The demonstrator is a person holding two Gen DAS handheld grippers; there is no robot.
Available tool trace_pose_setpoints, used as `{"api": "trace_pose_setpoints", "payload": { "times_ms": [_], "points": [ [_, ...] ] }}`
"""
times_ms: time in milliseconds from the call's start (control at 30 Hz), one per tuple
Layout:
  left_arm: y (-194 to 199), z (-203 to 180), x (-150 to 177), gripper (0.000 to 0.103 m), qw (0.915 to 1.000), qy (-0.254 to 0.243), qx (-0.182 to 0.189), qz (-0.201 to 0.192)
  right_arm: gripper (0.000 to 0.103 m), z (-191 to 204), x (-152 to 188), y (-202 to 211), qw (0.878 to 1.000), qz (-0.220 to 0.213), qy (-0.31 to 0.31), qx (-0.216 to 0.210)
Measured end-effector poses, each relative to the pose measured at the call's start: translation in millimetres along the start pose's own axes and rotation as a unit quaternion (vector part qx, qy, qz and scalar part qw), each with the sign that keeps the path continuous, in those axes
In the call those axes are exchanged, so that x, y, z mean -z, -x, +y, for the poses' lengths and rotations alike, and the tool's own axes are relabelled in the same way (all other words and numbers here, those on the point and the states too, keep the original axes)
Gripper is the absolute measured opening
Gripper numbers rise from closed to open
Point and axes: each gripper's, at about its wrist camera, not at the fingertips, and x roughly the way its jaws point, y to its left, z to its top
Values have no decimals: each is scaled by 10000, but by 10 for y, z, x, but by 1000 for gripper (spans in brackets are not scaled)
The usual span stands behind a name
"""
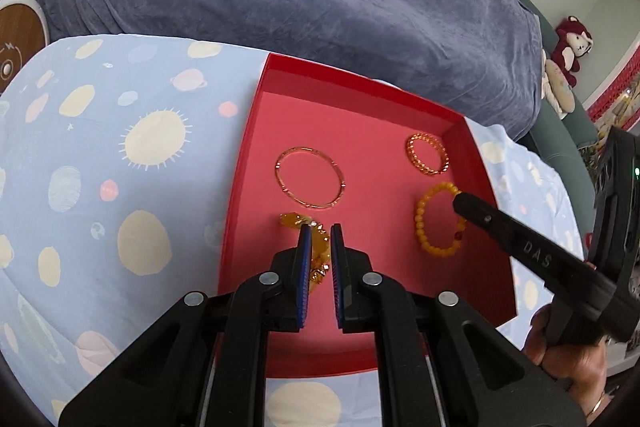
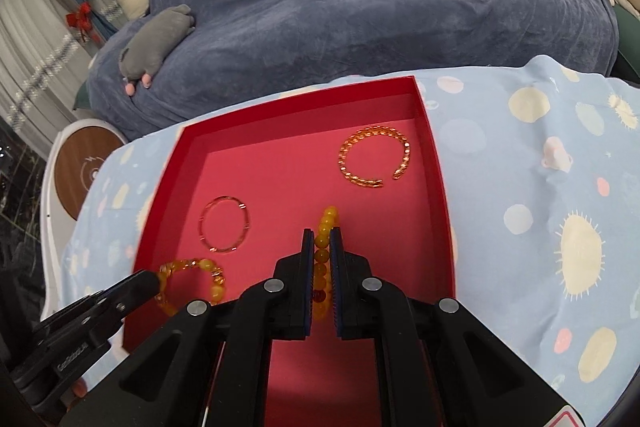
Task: Organize jewelry
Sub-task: 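Carry both bead bracelets into the red box and open both tools, then grasp the dark red bead bracelet with the right tool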
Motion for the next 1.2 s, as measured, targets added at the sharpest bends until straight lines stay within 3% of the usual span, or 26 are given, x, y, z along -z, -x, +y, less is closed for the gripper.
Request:
{"api": "trace_pose_setpoints", "payload": {
  "times_ms": [233, 333, 400, 500, 800, 1200],
  "points": [
    [-85, 9, 20, 14, 9997, -58, -216, -26, 10, -66, -40, 1, 9994, -119, 139, 278],
    [-68, 4, 48, 34, 9993, -30, -350, -116, 13, -95, -31, 99, 9992, -220, 147, 297],
    [-1, -1, 67, 55, 9983, -13, -521, -265, 19, -120, -17, 184, 9992, -288, 112, 261],
    [126, -23, 98, 61, 9974, -78, -581, -424, 28, -150, 81, 406, 9986, -469, 110, 223],
    [662, 29, 461, 65, 9959, -168, -613, -647, 29, -223, 603, 1008, 9983, -551, 95, 162],
    [1011, 183, 1394, 65, 9965, -88, -779, -292, 29, -253, 1577, 1500, 9992, -283, 126, 257]
  ]
}}
